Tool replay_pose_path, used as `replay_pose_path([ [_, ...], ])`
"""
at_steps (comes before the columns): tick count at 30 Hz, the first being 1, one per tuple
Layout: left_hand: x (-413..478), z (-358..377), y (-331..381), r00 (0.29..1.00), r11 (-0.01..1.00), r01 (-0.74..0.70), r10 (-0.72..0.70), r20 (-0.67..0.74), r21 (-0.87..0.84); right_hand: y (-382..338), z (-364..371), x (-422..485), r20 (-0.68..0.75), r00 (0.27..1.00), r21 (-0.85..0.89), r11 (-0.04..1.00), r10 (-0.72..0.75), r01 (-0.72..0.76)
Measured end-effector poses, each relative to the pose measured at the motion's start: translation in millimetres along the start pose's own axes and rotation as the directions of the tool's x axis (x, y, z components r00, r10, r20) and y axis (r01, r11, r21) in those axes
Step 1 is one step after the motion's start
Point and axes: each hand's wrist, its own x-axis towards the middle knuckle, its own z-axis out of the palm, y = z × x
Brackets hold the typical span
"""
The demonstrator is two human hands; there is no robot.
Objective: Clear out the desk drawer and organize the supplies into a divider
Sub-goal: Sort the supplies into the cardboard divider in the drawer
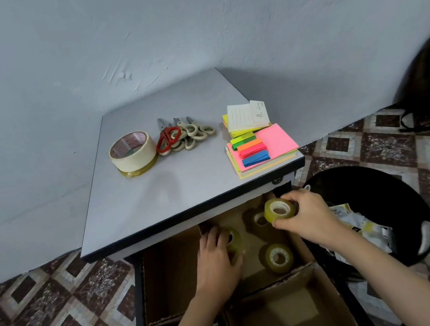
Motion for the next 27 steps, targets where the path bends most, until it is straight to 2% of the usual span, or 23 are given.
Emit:
replay_pose_path([
  [2, -27, 1, -6, 0.999, 0.997, -0.044, 0.043, -0.009, -0.07, 1, -1, -1, -0.001, 0.999, 0.037, 0.999, 0.034, -0.034],
  [7, -60, -4, -37, 0.995, 0.996, -0.087, 0.086, 0.055, 0.029, -2, 7, -21, 0.091, 0.995, -0.003, 0.999, 0.038, -0.038],
  [9, -60, -6, -41, 0.992, 0.991, -0.112, 0.107, 0.065, 0.075, -6, 14, -30, 0.122, 0.992, -0.066, 0.998, 0.014, -0.006],
  [13, -54, -9, -36, 0.991, 0.991, -0.124, 0.122, 0.053, 0.052, -9, 25, -24, 0.123, 0.992, -0.227, 0.972, -0.033, 0.061],
  [18, -53, -14, -35, 0.986, 0.99, -0.141, 0.139, 0.089, 0.014, -19, 49, -10, 0.103, 0.995, -0.522, 0.852, 0.016, 0.04],
  [27, -56, -17, -36, 0.98, 0.992, -0.129, 0.125, 0.157, 0.01, -20, 73, 4, 0.05, 0.996, -0.637, 0.771, 0.072, -0.023],
])
